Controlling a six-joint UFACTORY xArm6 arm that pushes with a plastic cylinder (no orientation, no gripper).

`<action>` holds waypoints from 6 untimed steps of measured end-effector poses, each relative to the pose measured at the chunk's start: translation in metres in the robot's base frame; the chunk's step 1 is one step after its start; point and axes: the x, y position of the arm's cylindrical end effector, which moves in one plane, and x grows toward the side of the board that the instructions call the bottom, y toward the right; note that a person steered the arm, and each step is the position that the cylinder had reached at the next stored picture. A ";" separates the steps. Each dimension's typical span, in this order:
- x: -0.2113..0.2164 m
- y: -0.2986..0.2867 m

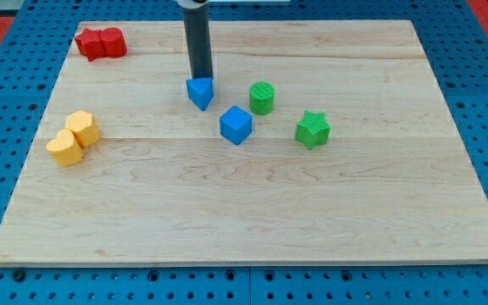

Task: Separate the yellow heart from the yellow hexagon

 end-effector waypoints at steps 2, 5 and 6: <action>0.007 -0.129; 0.086 -0.200; 0.087 -0.170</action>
